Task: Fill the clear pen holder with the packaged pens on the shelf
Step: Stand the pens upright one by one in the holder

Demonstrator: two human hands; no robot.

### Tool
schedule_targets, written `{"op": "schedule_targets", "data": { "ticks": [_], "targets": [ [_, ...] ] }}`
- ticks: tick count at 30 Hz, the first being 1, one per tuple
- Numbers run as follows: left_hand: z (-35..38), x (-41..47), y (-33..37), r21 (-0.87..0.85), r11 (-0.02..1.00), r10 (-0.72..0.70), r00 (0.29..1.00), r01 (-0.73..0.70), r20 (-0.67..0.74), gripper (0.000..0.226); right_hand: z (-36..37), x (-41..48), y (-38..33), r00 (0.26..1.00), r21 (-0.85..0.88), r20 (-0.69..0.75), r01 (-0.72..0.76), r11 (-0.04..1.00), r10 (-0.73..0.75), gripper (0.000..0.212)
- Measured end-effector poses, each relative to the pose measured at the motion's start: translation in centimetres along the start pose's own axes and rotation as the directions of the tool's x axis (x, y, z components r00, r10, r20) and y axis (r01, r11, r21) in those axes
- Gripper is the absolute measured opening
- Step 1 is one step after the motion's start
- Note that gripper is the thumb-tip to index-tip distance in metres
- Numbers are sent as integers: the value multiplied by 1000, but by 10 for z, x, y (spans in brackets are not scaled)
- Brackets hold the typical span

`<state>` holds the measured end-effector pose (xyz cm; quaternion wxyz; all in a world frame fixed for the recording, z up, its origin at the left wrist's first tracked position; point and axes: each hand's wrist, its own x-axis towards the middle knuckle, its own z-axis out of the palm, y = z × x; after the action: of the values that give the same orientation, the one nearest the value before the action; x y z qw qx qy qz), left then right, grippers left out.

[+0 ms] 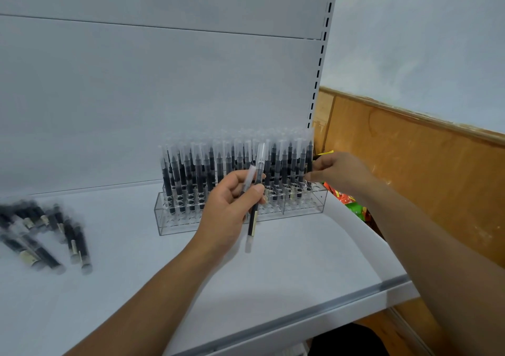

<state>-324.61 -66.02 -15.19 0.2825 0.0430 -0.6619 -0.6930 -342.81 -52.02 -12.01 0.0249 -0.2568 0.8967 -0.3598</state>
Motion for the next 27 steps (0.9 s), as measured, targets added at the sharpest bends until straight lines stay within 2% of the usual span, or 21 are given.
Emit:
{"op": "schedule_targets", "data": {
  "ticks": [3,9,14,20,22,25,27],
  "targets": [
    [0,0,0,2,1000,0,1000,0,0,16,1,1,3,1000,92,-7,-29,995,29,13],
    [0,-1,0,0,1000,0,1000,0,6,15,5,-1,11,997,227,-1,-77,971,79,11],
    [1,-1,1,-4,1000,3,1000,-3,7,13,0,2,9,998,97,37,-61,993,57,24],
    [0,-1,0,-1,1000,-6,1000,6,6,13,-6,2,12,998,99,47,-38,994,33,37],
    [-2,-2,1,4,1000,-4,1000,4,4,13,-10,-3,13,1000,51,7,-29,998,28,36],
    [-9,-2,4,-8,1000,-3,1000,2,-16,13,-14,-20,5,985,16,-168,48,999,-45,24],
    [-16,-1,7,6,1000,6,999,-6,-32,12,-8,-37,-10,968,65,-224,130,989,-112,13]
  ]
}}
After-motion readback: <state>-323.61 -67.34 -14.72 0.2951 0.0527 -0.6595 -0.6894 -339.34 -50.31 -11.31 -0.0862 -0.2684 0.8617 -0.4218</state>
